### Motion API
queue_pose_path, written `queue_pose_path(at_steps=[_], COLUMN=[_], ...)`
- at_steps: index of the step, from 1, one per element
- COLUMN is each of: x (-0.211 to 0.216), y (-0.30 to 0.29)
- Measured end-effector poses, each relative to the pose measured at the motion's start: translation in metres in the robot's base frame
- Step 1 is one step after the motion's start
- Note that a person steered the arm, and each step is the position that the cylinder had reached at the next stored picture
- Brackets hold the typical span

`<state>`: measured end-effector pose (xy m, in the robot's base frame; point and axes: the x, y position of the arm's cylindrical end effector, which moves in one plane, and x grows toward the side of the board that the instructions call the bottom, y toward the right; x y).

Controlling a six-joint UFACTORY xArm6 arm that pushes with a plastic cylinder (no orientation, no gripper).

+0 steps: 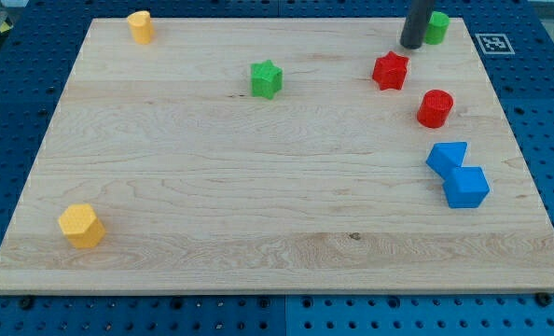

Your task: Push the red star towards the top left

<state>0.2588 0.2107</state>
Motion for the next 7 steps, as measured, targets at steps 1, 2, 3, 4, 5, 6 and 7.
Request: queue_pose_path(at_steps=[1,2,3,4,5,6,7], x=[0.031,0.095,0.107,0.087,0.069,0.056,0.049], y=[0.027,0.017,-0.025,-0.041,-0.058,-0.070,-0.068])
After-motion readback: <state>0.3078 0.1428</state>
